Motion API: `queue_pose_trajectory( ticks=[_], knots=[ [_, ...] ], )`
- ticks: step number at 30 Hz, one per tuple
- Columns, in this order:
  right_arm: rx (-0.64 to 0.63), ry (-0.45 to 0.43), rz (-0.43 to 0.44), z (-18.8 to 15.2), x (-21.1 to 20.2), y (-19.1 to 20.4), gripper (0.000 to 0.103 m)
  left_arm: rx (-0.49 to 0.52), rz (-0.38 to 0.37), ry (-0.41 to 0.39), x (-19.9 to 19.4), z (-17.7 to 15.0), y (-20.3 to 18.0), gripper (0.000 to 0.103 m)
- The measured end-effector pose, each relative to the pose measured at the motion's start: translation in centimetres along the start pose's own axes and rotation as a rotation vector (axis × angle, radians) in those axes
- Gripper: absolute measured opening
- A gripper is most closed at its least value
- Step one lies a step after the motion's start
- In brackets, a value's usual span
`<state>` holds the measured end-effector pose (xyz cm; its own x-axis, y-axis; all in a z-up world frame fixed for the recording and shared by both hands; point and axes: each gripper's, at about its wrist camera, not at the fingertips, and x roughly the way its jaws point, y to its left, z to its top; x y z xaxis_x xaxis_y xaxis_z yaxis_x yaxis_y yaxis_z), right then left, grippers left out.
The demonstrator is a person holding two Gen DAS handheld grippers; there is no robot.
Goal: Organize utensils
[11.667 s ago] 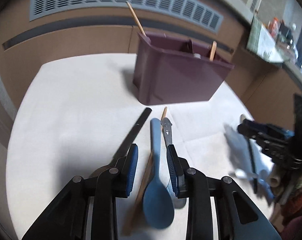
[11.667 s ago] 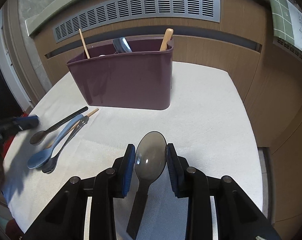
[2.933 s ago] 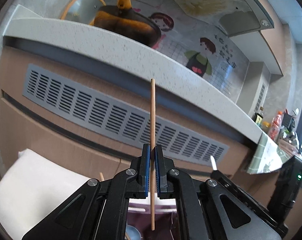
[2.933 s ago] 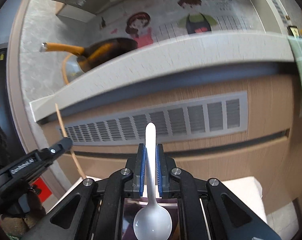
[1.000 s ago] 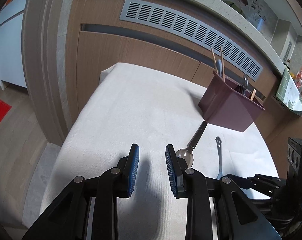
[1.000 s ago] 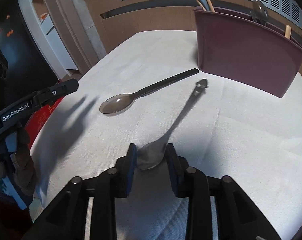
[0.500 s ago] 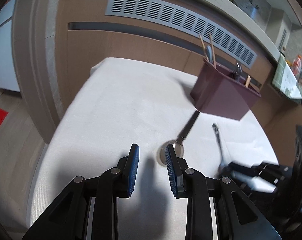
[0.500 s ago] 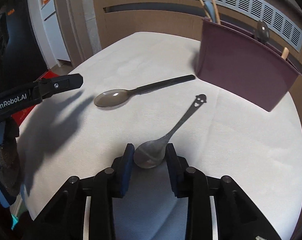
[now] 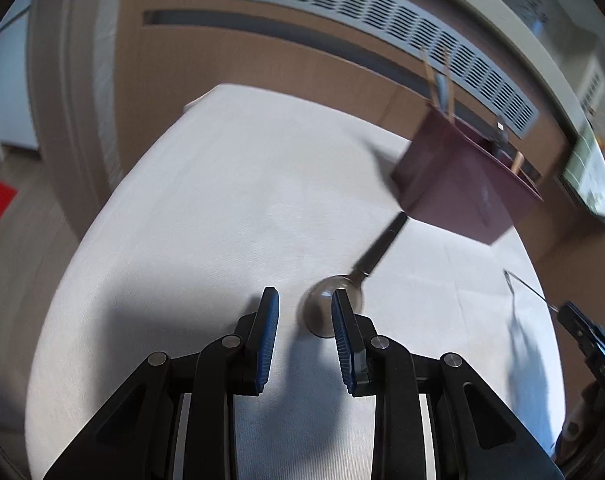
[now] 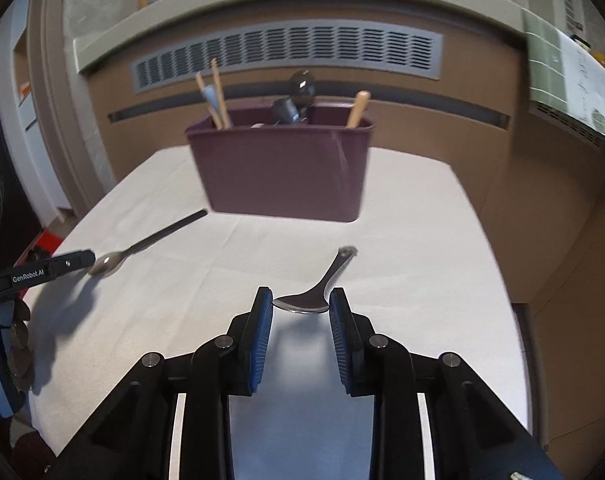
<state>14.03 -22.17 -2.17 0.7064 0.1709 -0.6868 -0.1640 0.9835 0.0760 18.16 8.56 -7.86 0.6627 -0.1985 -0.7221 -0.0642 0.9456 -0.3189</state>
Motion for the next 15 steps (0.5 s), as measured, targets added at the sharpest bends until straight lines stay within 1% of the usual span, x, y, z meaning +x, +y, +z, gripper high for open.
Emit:
queue_pose_trajectory(
  ticks=[3,9,12,14,15],
  knots=[
    [0.021,-0.042,-0.014,0.0,-1.1,-1.2,0.026,-0.030,-0.002,0.018,0.3,0.0,0.3,0.028],
    [0.028,-0.090,-0.002,1.1,-1.4,-1.4,0.026,-0.029,0.011,0.041,0.9,-0.2,-0.3,0.028],
    [0.022,-0.121,0.000,1.7,-2.1,-1.5,0.026,-0.078,0.026,0.045,1.0,-0.3,0.0,0.028],
    [0.018,-0.143,0.002,2.2,-2.5,-1.5,0.026,-0.141,0.027,0.032,0.8,-0.4,0.5,0.028],
    [0.016,-0.155,0.003,2.6,-2.7,-1.5,0.026,-0.167,0.017,0.034,0.8,-0.5,0.8,0.028]
  ],
)
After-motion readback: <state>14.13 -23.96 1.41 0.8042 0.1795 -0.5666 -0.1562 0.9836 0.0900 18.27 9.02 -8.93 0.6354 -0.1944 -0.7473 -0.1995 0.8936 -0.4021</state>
